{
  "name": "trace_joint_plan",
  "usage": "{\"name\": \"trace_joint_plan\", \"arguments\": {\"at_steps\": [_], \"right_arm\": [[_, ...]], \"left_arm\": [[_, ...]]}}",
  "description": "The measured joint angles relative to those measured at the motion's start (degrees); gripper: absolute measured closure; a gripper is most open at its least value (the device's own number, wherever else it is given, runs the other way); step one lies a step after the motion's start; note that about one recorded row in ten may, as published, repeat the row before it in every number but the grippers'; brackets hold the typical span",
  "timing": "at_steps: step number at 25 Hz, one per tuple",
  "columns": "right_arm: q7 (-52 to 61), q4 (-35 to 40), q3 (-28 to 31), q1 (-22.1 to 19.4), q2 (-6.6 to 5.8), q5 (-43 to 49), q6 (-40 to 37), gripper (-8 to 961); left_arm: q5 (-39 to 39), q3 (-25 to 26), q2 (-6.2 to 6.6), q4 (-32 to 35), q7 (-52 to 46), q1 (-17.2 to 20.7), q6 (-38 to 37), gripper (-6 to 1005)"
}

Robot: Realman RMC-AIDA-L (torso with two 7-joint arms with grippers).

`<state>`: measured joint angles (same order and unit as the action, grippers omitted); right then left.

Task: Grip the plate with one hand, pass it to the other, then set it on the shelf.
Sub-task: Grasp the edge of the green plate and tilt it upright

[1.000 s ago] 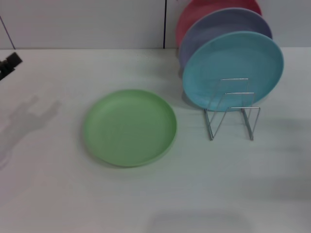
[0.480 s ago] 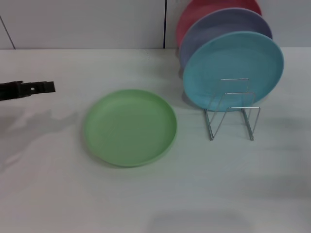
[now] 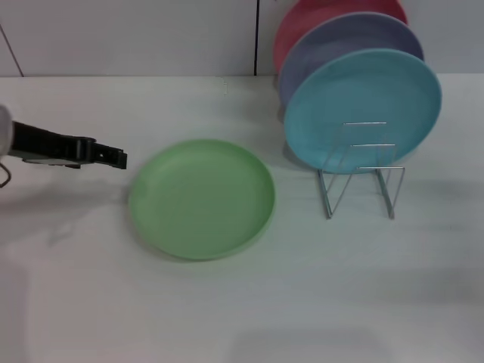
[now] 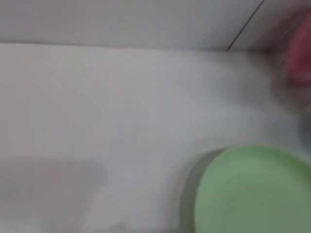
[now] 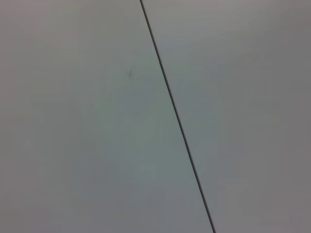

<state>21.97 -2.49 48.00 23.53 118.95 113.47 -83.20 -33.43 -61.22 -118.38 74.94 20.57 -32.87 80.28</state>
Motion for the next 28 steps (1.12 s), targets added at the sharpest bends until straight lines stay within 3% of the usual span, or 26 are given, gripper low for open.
{"name": "trace_joint_plan", "arguments": {"at_steps": [2,9,28], "right_arm": [[0.0,0.35,0.2,0.52,-0.13,-0.15,0.01,202],[0.0,2.21,0.33,2.2,-0.32,-0.23,0.01,202],[0.04,2.4,0.34,2.93,-0.57,-0.36,-0.04,201]], "left_arm": [[4.46,-3.23,-0.05,-1.31,-4.59,-2.65,0.01,140],[8.52,-8.24,-0.28,-6.05,-12.59,-6.13,-0.41,139],[9.07,-12.62,-0.5,-14.86,-21.74,-8.99,-6.69,140]]}}
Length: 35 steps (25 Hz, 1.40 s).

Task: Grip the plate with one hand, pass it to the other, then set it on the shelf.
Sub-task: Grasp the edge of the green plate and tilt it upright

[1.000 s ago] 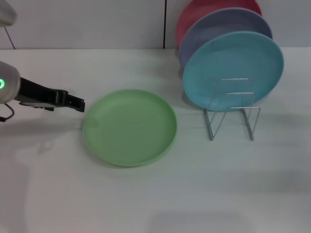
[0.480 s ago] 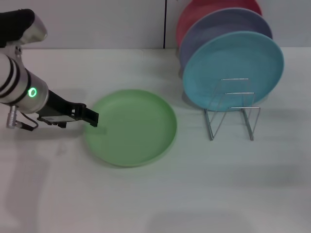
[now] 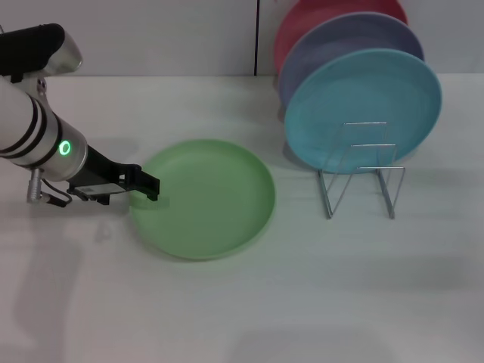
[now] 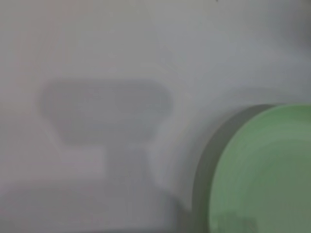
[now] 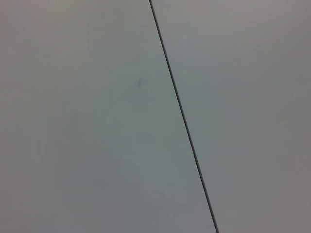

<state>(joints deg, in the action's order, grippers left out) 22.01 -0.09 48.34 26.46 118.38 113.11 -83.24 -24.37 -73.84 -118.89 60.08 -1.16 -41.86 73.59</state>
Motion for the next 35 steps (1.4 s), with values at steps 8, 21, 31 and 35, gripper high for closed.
{"name": "trace_joint_plan", "arguments": {"at_steps": [8,21,31,35], "right_arm": [[0.47,0.0,0.0,-0.16,0.0,0.0,-0.2,201],[0.54,-0.03,0.0,-0.1,0.01,0.01,-0.18,202],[0.58,-0.18,0.0,-0.4,0.01,0.01,-0.45,202],[0.58,-0.2,0.0,-0.49,0.06,0.01,-0.62,202]], "left_arm": [[0.03,-0.76,-0.03,-1.77,-0.68,-0.34,-1.35,140],[0.02,-2.27,-0.03,-3.92,-0.37,-0.74,-2.38,192],[0.11,-3.22,0.07,-4.04,-0.21,-0.84,-2.34,298],[0.55,-3.54,0.06,-3.98,-0.19,-0.87,-2.22,345]]}}
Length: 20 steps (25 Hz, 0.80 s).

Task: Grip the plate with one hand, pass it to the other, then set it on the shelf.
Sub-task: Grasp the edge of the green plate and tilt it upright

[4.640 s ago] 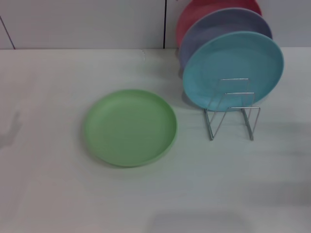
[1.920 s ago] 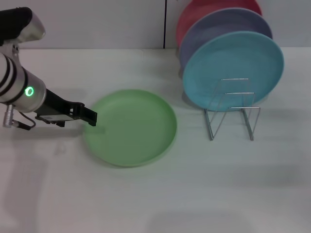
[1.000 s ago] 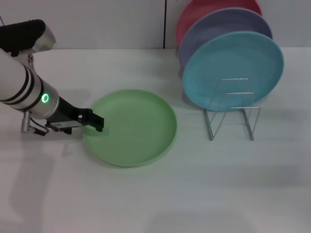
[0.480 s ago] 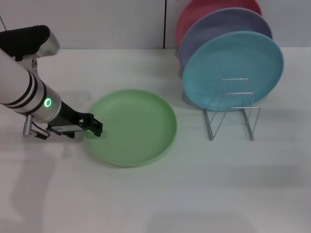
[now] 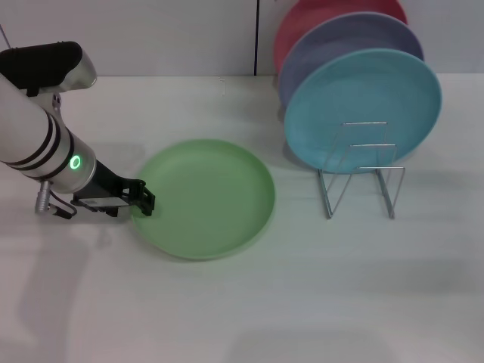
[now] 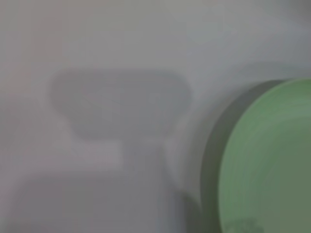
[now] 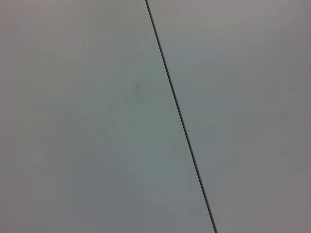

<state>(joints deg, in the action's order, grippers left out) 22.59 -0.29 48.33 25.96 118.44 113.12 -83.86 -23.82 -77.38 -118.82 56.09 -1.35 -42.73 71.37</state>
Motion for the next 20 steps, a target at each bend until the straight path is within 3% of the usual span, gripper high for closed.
{"name": "trace_joint_plan", "arguments": {"at_steps": [12,20], "right_arm": [[0.1,0.03,-0.26,-0.26,0.13,0.0,-0.1,201],[1.45,0.03,-0.34,-0.48,0.12,0.13,-0.17,201]], "left_arm": [[1.06,-0.23,-0.1,-0.02,0.46,-0.42,1.0,584],[1.05,-0.53,-0.09,-0.04,0.69,-0.43,1.4,619]]}}
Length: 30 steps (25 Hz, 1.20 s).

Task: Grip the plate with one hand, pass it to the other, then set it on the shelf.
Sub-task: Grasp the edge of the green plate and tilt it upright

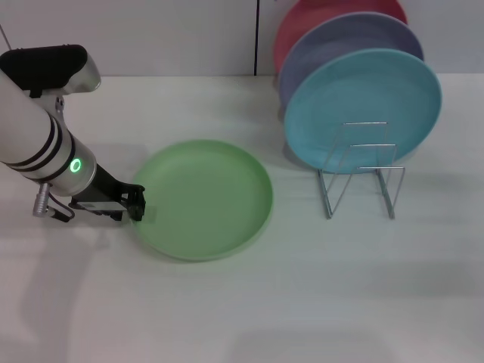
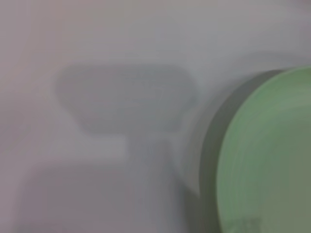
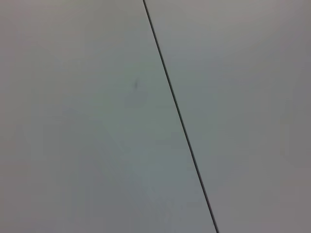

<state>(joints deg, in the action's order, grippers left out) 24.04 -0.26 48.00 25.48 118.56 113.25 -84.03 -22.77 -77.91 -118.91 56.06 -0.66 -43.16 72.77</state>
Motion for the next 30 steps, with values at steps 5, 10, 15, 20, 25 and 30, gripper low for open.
{"name": "trace_joint_plan", "arguments": {"at_steps": [5,10,15,20,25,30], "right_arm": [[0.94,0.17,-0.09,-0.14,-0.14,0.06,0.0,201],[0.96,0.17,-0.1,-0.18,-0.17,0.16,0.0,201],[0.99,0.17,-0.1,-0.27,-0.17,0.26,0.0,201],[1.01,0.16,-0.15,-0.27,-0.17,0.3,0.01,202],[1.01,0.13,-0.19,-0.26,-0.17,0.31,0.01,202],[1.02,0.16,-0.18,-0.23,-0.17,0.31,0.01,202]], "left_arm": [[0.0,-0.3,0.0,0.08,0.0,-0.04,0.43,680],[0.11,-0.88,0.09,0.47,0.0,-0.07,0.85,724],[1.63,-1.27,0.06,0.61,-0.02,-0.31,1.61,776],[1.67,-2.5,0.03,1.11,-0.03,-0.29,1.67,857],[1.93,-2.53,0.07,1.67,0.2,0.11,1.68,909],[1.28,-2.49,0.24,2.92,1.59,1.54,1.44,939]]}}
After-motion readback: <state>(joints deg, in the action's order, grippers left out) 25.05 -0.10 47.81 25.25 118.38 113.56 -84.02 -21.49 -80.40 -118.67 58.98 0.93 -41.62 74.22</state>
